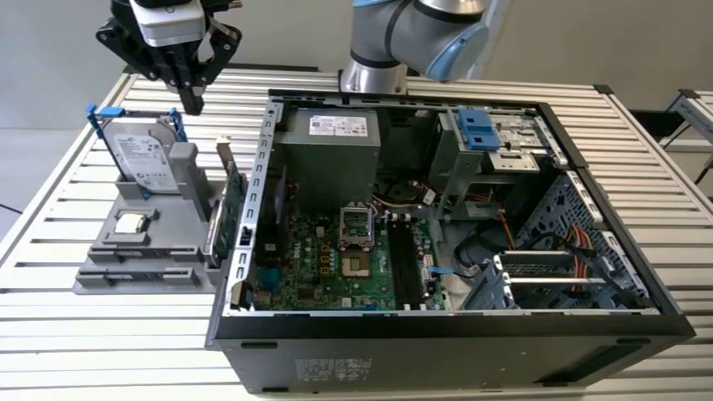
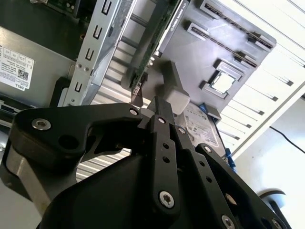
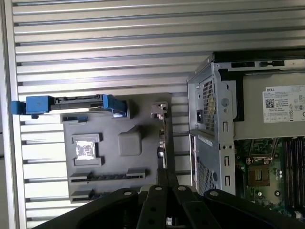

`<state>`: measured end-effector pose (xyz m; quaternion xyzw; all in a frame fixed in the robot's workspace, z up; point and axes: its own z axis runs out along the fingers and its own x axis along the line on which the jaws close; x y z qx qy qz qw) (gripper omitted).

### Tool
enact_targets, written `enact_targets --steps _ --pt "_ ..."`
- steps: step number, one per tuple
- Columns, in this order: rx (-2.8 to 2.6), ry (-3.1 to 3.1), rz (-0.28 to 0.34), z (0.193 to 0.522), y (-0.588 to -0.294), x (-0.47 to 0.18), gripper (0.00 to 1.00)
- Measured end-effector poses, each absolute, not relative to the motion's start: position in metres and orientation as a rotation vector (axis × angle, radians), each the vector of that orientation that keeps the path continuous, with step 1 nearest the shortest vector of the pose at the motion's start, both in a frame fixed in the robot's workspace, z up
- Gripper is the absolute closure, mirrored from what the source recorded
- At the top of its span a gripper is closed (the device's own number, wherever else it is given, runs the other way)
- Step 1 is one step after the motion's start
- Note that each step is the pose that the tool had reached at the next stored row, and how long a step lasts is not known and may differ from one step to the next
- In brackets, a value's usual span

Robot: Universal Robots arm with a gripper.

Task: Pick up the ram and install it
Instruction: 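Reach for the ram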

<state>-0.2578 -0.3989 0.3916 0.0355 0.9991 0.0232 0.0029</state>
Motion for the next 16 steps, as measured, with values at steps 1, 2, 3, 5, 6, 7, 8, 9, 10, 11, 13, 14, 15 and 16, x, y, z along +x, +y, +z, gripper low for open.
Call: enact_targets --steps 1,2,3,5,6,7,8,9,10,11,13,14,15,16 --pt "0.111 3.133 0.073 0.3916 -0.3989 -0.2580 1.00" --pt "0.112 3.133 0.073 0.3916 -0.3989 -0.2583 1.00" --pt "0.111 3.133 0.072 0.3916 -0.3989 -0.2585 1.00" --pt "0.112 3.133 0.073 0.3916 -0.3989 -0.2590 1.00" --pt "0.112 3.133 0.073 0.3916 -0.3989 -0.2592 1.00" --pt "0.111 3.133 0.073 0.3916 -0.3989 -0.2594 1.00" --pt "0.112 3.133 0.073 0.3916 -0.3989 -0.2597 1.00" --pt "0.112 3.133 0.073 0.3916 -0.3989 -0.2599 1.00" --pt "0.111 3.133 0.073 0.3916 -0.3989 -0.2601 1.00" --pt "0.111 3.133 0.073 0.3916 -0.3989 -0.2603 1.00" --pt "0.111 3.133 0.073 0.3916 -0.3989 -0.2608 1.00" --pt "0.112 3.133 0.073 0.3916 -0.3989 -0.2611 1.00" --pt "0.112 3.133 0.073 0.3916 -0.3989 -0.2616 1.00" --pt "0.112 3.133 0.073 0.3916 -0.3989 -0.2620 1.00"
